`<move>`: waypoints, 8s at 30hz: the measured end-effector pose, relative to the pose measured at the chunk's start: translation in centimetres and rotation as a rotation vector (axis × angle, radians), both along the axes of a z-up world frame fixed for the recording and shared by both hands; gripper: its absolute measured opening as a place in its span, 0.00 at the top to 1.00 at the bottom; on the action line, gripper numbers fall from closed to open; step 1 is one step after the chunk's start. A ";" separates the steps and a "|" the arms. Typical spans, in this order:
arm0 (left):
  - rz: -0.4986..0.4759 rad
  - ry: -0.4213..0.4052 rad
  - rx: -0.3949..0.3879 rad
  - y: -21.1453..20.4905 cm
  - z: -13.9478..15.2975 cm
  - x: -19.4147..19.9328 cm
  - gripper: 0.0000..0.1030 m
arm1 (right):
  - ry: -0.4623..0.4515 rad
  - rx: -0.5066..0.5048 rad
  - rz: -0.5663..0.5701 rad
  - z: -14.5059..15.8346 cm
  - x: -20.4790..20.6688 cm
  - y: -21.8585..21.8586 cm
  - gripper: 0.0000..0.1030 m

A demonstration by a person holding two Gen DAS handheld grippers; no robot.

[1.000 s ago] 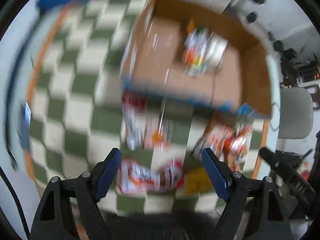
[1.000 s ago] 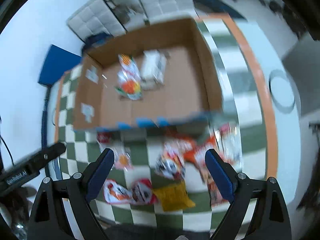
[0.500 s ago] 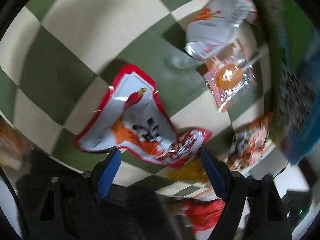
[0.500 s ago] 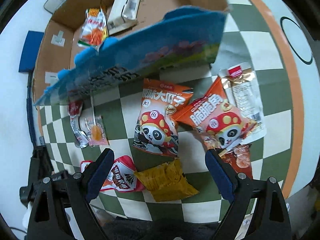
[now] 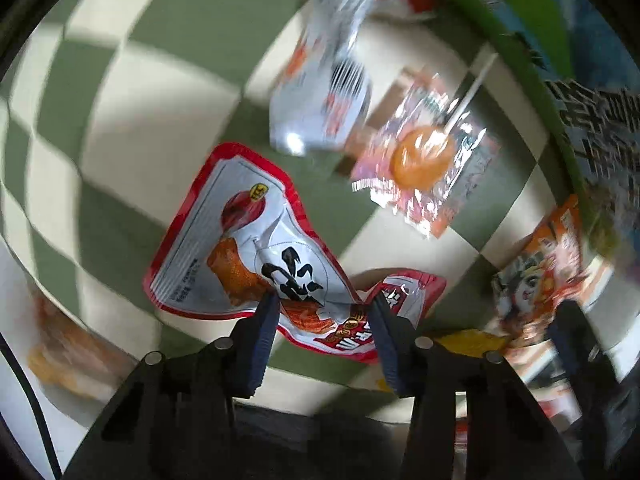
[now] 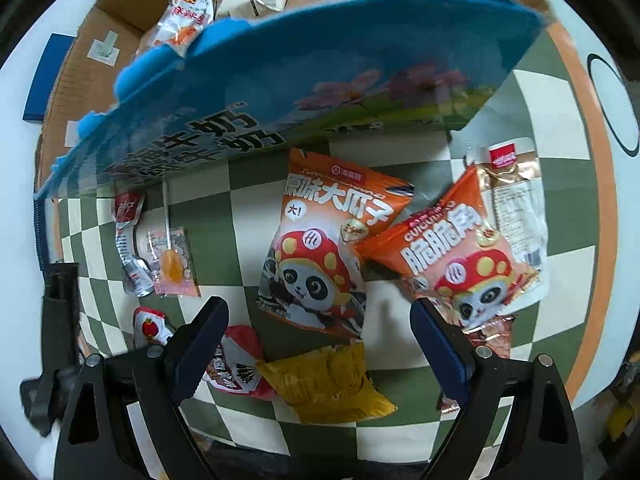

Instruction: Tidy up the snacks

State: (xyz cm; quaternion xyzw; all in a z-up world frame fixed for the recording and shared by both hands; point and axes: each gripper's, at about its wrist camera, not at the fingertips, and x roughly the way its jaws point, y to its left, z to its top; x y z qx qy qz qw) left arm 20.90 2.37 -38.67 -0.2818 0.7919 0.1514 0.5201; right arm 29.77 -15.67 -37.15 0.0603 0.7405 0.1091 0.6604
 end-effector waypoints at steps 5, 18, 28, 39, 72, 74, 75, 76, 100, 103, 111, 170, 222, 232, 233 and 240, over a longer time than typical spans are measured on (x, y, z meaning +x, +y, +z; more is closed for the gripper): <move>-0.135 0.000 0.063 -0.1 0.5 0.6 0.58 | 0.021 0.000 -0.038 -2.1 0.8 1.0 0.09; 0.417 -0.027 -0.126 3.7 -0.9 -3.6 0.49 | 0.071 -0.047 0.010 -4.0 -0.7 1.7 0.35; 0.586 -0.062 -0.142 5.1 -0.1 -6.0 0.37 | 0.064 -0.007 -0.027 -3.4 -0.2 1.7 0.11; 0.250 -0.014 0.026 0.9 -2.4 -0.9 0.60 | 0.061 -0.102 0.013 -5.1 0.5 2.6 0.13; -0.250 -0.169 0.164 -5.7 1.9 1.9 0.82 | -0.075 -0.147 0.225 -1.7 -3.7 5.8 0.62; -0.250 -0.172 0.152 -5.8 1.6 2.3 0.83 | -0.076 -0.125 0.220 -1.1 -4.5 5.8 0.62; -0.246 -0.177 0.137 -5.8 1.6 2.4 0.84 | -0.077 -0.110 0.213 -0.8 -4.7 5.7 0.62; -0.246 -0.184 0.130 -5.9 1.9 2.4 0.85 | -0.075 -0.100 0.209 -0.2 -4.4 4.9 0.62; -0.291 -0.195 0.017 -6.2 3.5 5.7 0.91 | -0.097 -0.019 0.153 4.3 -3.4 1.4 0.63; -0.301 -0.190 0.047 -6.6 3.4 5.9 0.94 | -0.100 -0.018 0.141 4.1 -3.4 1.2 0.63; -0.271 -0.255 0.077 -4.7 7.1 4.1 0.98 | -0.129 0.000 0.105 5.3 -3.5 -0.1 0.63; -0.207 -0.231 0.065 -3.3 4.8 4.6 0.91 | -0.155 0.035 0.120 6.2 -3.3 -0.2 0.63; -0.176 -0.254 -0.027 -2.0 6.7 3.3 0.79 | -0.133 0.064 0.086 6.4 -3.7 -0.4 0.63; -0.255 -0.556 -0.041 -2.2 20.9 9.3 0.79 | -0.214 0.209 0.077 15.1 -0.6 -1.0 0.63; -0.270 -0.575 -0.022 -2.2 21.5 10.2 0.79 | -0.226 0.214 0.075 15.7 0.2 -1.0 0.63; -0.400 -0.584 0.140 0.6 22.0 18.9 0.79 | -0.337 0.142 0.045 17.3 9.4 0.1 0.63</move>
